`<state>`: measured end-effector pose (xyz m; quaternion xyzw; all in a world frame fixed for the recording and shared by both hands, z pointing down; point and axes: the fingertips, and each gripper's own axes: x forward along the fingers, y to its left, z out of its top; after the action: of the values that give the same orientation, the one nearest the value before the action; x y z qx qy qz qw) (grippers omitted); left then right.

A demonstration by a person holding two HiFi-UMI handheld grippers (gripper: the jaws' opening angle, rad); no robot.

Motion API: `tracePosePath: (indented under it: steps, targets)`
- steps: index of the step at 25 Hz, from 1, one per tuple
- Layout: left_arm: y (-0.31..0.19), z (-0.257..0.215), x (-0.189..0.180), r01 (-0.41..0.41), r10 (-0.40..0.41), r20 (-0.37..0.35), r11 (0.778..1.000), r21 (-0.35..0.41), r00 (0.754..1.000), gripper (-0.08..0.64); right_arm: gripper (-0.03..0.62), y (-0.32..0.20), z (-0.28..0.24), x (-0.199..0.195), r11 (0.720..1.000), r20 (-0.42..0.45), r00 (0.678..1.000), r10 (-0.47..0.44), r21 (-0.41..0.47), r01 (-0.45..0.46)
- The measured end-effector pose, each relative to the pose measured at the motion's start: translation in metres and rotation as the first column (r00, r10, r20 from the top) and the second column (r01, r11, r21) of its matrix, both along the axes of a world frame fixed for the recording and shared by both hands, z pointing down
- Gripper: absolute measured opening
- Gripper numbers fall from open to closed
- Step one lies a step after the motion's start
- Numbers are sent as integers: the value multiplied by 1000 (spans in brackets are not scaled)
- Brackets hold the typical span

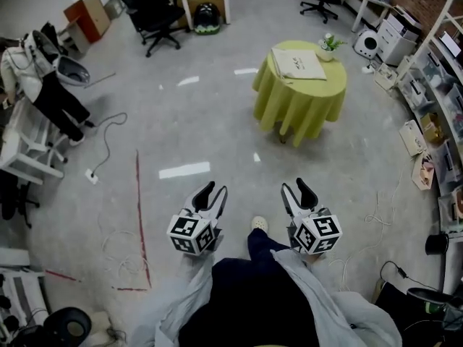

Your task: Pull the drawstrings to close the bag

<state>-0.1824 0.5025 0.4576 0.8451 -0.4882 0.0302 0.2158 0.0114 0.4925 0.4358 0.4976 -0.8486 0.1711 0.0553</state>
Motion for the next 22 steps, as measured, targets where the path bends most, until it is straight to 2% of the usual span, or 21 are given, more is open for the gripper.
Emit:
tracePosePath:
  steps: [10, 22]
  targets:
    - [-72, 1, 12, 65, -65, 2, 998, 0, 998, 155, 184, -83, 3, 18, 999, 13, 999, -40, -1, 40]
    - [-105, 11, 33, 76, -76, -2, 997, -8, 997, 160, 184, -118, 12, 31, 997, 3, 997, -71, -11, 71]
